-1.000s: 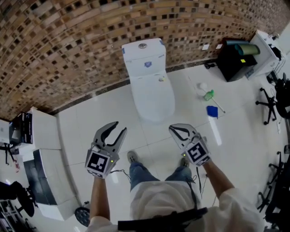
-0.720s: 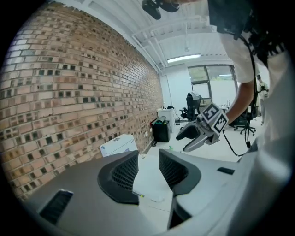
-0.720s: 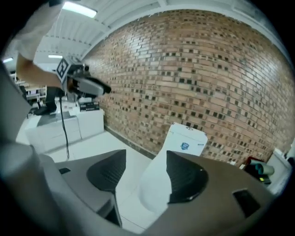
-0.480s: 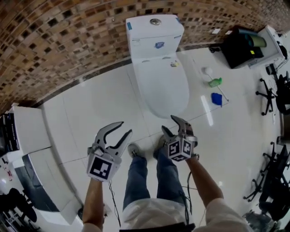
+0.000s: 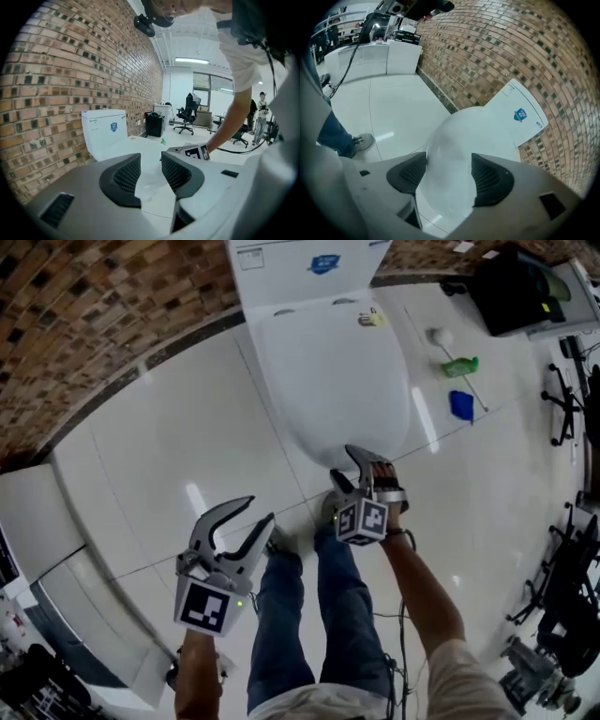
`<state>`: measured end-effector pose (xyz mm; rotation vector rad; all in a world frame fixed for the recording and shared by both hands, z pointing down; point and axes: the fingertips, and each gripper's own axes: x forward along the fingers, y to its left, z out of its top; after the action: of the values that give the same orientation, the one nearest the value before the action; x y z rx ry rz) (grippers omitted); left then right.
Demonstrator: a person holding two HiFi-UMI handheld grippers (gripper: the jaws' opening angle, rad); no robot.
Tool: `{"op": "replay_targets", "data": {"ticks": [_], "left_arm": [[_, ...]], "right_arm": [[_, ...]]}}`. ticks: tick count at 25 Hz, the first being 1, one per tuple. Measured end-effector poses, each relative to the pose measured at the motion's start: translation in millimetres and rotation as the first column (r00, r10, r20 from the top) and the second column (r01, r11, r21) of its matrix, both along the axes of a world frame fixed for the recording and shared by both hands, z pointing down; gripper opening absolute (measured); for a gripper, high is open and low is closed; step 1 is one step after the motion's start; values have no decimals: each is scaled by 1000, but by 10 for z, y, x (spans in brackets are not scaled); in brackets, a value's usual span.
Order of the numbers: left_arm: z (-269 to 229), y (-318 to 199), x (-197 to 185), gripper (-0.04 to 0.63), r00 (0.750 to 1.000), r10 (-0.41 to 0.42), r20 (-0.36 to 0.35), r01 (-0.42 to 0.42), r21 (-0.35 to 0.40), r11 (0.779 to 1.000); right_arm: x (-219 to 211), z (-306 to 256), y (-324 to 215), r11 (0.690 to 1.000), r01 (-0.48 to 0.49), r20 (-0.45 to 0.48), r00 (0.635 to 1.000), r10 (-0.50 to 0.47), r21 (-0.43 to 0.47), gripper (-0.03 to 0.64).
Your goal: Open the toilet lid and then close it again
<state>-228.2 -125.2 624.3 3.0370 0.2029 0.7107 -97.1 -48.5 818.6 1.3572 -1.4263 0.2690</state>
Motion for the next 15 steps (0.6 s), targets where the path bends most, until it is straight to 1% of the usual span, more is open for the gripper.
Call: {"op": "replay_targets", "data": {"ticks": [4, 6, 7, 9, 11, 13, 15], "left_arm": [[116, 6, 52, 137, 1000, 9, 13, -9, -28, 1000], [123, -4, 77, 136, 1000, 15, 17, -14, -34, 999], [117, -12, 94, 136, 1000, 18, 17, -17, -36, 999], [98, -29, 140, 136, 1000, 18, 5, -18, -38, 999], [96, -51, 170, 137, 1000, 10, -5, -10, -50, 999], [112, -73, 185, 137, 1000, -1, -11, 1, -70, 998], [134, -85, 197, 137, 1000, -21, -20, 19, -111, 994]], "right_arm": [[-33, 66, -20, 999, 38, 3, 999, -38, -30, 296], [-47, 103, -44, 999, 33, 21, 999, -32, -39, 296], [-49, 111, -52, 999, 24, 26, 999, -23, -41, 314], [-47, 107, -48, 999, 35, 12, 999, -34, -39, 315], [-62, 85, -37, 998, 51, 2, 999, -51, -37, 284], [-74, 66, -36, 998, 48, 17, 999, -47, -47, 265], [-73, 33, -38, 997, 47, 35, 998, -45, -58, 256]]}}
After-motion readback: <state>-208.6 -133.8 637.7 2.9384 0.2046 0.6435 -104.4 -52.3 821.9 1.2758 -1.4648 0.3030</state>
